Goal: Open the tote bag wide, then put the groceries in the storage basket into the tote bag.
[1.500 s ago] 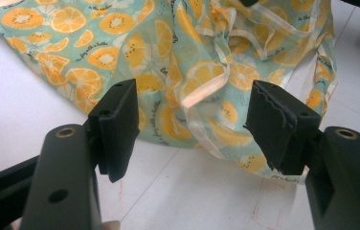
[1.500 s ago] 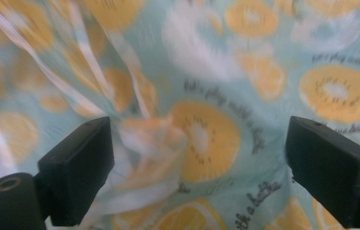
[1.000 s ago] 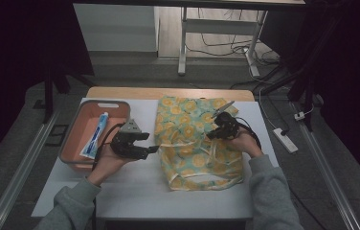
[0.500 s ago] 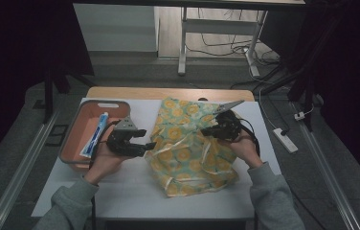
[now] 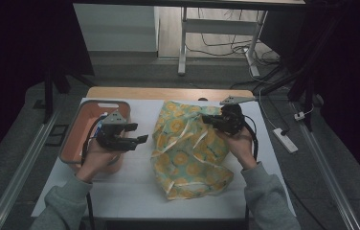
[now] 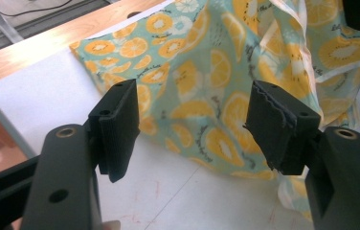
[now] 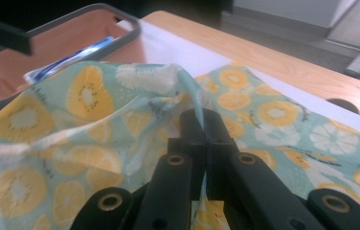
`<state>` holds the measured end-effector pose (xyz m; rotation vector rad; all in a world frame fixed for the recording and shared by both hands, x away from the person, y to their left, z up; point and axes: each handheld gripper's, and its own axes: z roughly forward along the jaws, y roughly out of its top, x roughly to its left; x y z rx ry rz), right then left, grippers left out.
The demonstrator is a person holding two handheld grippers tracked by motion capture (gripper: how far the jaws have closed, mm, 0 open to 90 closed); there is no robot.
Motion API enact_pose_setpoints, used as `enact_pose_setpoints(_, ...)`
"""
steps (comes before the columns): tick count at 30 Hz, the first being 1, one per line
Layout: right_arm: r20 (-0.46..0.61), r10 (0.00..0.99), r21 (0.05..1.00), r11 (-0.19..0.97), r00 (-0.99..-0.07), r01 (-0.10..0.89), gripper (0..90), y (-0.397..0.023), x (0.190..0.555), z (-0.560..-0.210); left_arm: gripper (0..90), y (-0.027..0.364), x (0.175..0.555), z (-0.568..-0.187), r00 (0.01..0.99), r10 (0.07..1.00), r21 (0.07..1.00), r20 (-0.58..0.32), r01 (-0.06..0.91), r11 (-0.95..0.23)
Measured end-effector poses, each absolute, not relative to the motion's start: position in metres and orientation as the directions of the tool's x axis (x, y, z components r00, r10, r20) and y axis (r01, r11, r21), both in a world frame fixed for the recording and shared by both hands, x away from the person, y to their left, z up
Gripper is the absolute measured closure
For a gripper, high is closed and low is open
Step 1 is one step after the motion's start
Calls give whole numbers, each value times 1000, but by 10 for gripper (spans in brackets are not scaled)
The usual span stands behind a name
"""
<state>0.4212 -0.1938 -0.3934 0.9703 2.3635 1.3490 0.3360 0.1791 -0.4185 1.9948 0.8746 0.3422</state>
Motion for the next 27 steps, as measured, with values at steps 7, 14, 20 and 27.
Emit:
enact_pose_setpoints(7,136,669,830,326,-731,453,895,-200,426,-400,350,188,338,-418,689,719,802,-93,479,-355)
enact_pose_setpoints(14,121,661,829,343,-740,442,895,-199,423,-401,340,201,346,-421,646,758,761,-87,535,-369)
enact_pose_setpoints(20,117,657,833,344,-745,434,895,-199,422,-400,321,219,354,-422,601,794,735,-95,581,-351)
enact_pose_setpoints(27,119,650,829,351,-751,436,895,-197,421,-402,303,234,365,-431,537,839,691,-82,638,-341)
